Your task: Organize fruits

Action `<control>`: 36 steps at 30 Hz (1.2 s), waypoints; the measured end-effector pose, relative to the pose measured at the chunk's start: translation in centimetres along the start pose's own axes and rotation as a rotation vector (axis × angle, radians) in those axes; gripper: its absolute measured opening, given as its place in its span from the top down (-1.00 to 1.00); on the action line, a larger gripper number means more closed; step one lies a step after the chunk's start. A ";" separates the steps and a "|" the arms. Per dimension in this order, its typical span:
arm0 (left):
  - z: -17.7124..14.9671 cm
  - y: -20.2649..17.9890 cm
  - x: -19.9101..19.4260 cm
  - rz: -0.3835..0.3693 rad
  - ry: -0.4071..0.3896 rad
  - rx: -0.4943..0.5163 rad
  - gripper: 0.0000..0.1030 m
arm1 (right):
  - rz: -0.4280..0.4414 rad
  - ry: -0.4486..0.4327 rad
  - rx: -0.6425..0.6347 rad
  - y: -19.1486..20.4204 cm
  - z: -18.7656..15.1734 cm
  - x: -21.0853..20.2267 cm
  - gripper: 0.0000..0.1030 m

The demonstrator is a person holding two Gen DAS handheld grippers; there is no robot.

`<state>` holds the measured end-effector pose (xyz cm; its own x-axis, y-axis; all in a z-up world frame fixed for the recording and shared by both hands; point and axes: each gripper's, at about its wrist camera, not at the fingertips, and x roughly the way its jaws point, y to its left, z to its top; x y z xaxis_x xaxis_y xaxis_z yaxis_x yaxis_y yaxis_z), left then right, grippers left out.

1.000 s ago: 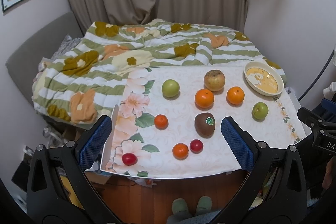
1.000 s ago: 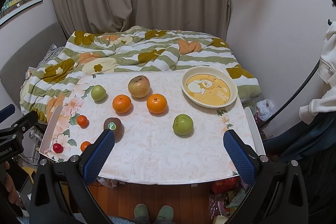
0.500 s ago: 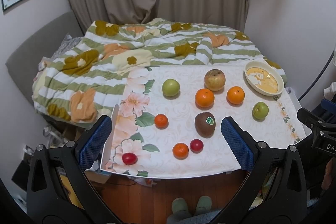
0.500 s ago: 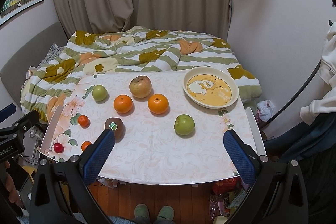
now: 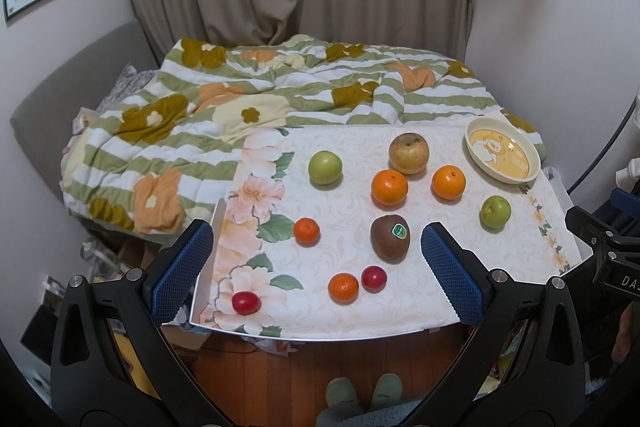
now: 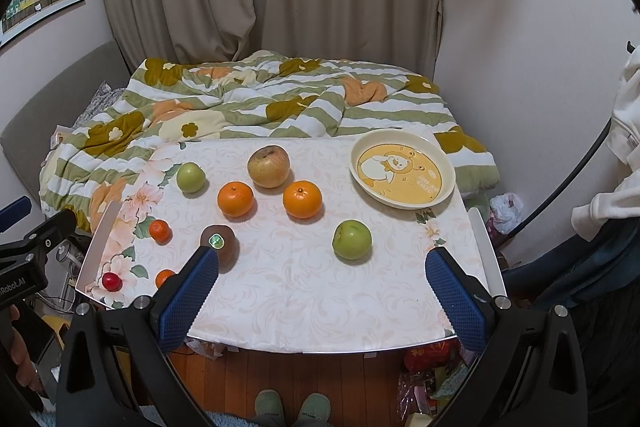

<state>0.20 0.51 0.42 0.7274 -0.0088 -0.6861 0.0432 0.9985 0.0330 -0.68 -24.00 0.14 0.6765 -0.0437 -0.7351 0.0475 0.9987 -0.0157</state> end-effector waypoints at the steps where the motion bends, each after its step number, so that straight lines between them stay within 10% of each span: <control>1: 0.0 0.0 0.0 0.000 0.000 0.000 -1.00 | 0.000 0.000 0.000 0.0 0.0 0.0 -0.99; 36: 0.0 0.0 0.1 -0.004 0.005 0.000 -1.00 | -0.002 -0.012 0.006 0.6 0.5 -0.6 -0.99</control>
<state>0.24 0.51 0.38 0.7235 -0.0128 -0.6902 0.0464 0.9985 0.0301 -0.71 -23.36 0.88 0.6852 -0.0462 -0.7269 0.0532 0.9985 -0.0133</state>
